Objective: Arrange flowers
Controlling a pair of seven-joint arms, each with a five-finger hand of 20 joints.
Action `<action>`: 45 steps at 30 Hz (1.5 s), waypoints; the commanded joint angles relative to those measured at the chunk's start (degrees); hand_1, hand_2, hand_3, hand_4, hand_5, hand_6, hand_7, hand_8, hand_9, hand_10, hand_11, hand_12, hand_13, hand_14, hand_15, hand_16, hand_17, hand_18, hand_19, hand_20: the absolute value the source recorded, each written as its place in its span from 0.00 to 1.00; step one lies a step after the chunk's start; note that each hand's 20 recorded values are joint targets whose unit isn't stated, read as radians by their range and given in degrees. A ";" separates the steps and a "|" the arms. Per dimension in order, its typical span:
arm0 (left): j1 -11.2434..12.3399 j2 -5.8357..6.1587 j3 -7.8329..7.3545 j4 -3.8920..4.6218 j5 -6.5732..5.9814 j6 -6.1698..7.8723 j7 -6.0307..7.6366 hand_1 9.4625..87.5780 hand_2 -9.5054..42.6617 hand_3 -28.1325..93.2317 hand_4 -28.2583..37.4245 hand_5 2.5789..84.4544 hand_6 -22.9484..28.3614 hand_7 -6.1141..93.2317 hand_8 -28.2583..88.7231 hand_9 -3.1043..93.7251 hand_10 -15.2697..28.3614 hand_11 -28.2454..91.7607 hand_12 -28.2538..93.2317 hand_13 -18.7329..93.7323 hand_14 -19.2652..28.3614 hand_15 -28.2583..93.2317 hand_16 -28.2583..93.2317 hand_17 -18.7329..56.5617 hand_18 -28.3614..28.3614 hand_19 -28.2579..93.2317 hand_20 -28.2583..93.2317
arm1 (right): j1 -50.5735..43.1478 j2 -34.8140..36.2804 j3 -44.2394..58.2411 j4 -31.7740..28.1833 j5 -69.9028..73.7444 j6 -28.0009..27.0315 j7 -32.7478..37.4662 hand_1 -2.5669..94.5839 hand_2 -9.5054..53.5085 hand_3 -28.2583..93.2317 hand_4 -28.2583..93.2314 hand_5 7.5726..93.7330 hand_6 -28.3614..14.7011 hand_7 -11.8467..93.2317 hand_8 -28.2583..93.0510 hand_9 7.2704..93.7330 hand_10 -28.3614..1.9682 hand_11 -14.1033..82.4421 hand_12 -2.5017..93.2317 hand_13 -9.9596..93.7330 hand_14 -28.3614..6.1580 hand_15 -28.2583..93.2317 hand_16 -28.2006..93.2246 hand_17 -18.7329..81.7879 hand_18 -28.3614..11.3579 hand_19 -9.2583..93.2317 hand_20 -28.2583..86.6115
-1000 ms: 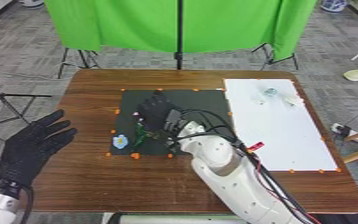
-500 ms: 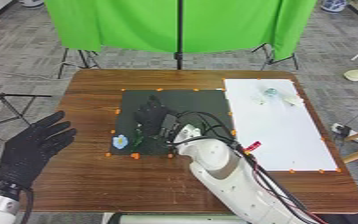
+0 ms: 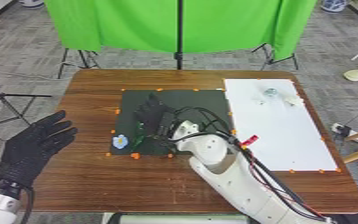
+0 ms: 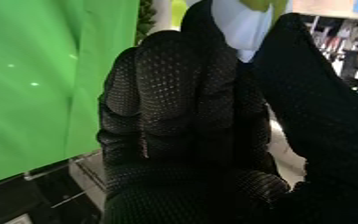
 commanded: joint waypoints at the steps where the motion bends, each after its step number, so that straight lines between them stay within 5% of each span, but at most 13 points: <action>1: 0.76 -0.29 0.09 0.08 0.08 0.38 -0.08 0.19 0.06 0.86 0.00 0.47 0.47 0.29 0.15 0.38 0.62 0.49 0.35 0.41 0.68 0.54 0.23 0.16 0.86 0.62 0.28 | 2.30 -0.88 -0.88 1.08 -3.85 -1.61 -1.04 0.52 0.00 0.91 0.00 0.80 0.74 0.47 0.14 0.94 0.86 0.40 0.50 0.82 0.77 0.73 0.50 0.47 0.33 0.84 0.60; 45: 0.93 -0.63 0.14 0.02 0.27 0.44 0.30 0.20 0.11 0.83 0.00 0.47 0.50 0.27 0.15 0.40 0.65 0.47 0.35 0.43 0.75 0.55 0.22 0.15 0.89 0.63 0.27 | 7.79 -1.46 1.97 9.74 -15.79 -5.66 -4.80 0.53 0.00 0.90 0.00 0.82 0.78 0.43 0.15 0.91 0.89 0.36 0.53 0.76 0.79 0.72 0.54 0.44 0.34 0.81 0.60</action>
